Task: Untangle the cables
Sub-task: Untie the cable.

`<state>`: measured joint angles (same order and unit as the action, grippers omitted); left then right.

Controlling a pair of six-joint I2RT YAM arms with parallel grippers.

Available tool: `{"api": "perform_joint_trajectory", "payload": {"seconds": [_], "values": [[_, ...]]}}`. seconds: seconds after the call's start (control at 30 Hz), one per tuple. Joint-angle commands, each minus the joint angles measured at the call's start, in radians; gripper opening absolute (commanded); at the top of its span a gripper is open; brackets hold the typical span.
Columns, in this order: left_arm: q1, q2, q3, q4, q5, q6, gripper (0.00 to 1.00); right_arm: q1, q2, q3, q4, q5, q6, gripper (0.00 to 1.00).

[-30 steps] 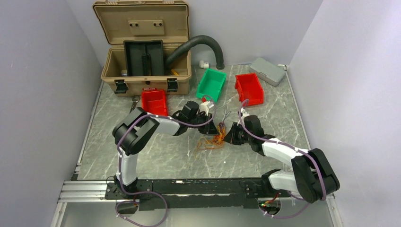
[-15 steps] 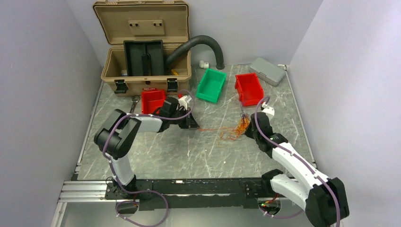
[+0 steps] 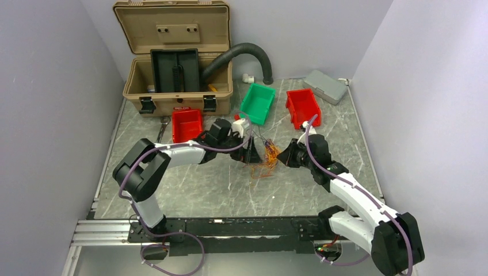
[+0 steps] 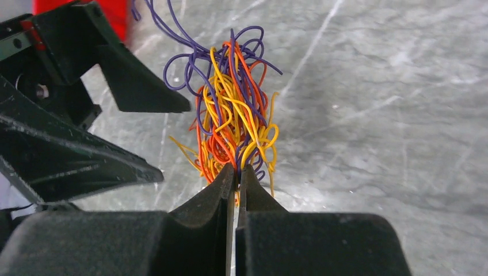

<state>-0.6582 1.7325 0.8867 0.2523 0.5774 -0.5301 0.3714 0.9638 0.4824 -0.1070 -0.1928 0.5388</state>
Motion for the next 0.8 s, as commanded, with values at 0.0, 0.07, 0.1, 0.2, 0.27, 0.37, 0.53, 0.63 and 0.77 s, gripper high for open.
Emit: {"api": "perform_joint_trajectory", "payload": {"seconds": [0.0,0.07,0.1,0.2,0.27,0.37,0.53,0.63,0.77], "values": [[-0.039,0.004,0.098,0.022,0.029,0.010,0.95,0.002,0.004,-0.003,0.144,-0.140,-0.008,0.00],[-0.045,0.025,0.107,0.063,0.050,-0.028,0.94,0.003,0.010,-0.005,0.154,-0.147,-0.008,0.00],[-0.046,0.038,0.113,0.083,0.057,-0.053,0.93,0.003,0.012,-0.004,0.160,-0.152,-0.009,0.00],[-0.065,0.072,0.137,0.110,0.059,-0.088,0.92,0.004,0.030,-0.002,0.177,-0.164,-0.005,0.00],[-0.076,0.105,0.162,0.104,0.053,-0.104,0.91,0.006,0.041,0.002,0.186,-0.179,-0.004,0.00],[-0.084,0.152,0.188,0.087,0.045,-0.131,0.80,0.007,0.044,-0.003,0.207,-0.194,0.012,0.00],[-0.075,0.191,0.154,0.155,0.026,-0.187,0.00,0.006,0.034,-0.021,0.194,-0.142,0.040,0.00],[-0.038,0.167,0.103,0.132,-0.011,-0.173,0.00,0.005,0.054,0.010,0.012,0.109,0.104,0.00],[0.034,0.101,0.057,-0.020,-0.089,-0.081,0.00,-0.005,0.076,0.038,-0.201,0.494,0.238,0.00]]}}
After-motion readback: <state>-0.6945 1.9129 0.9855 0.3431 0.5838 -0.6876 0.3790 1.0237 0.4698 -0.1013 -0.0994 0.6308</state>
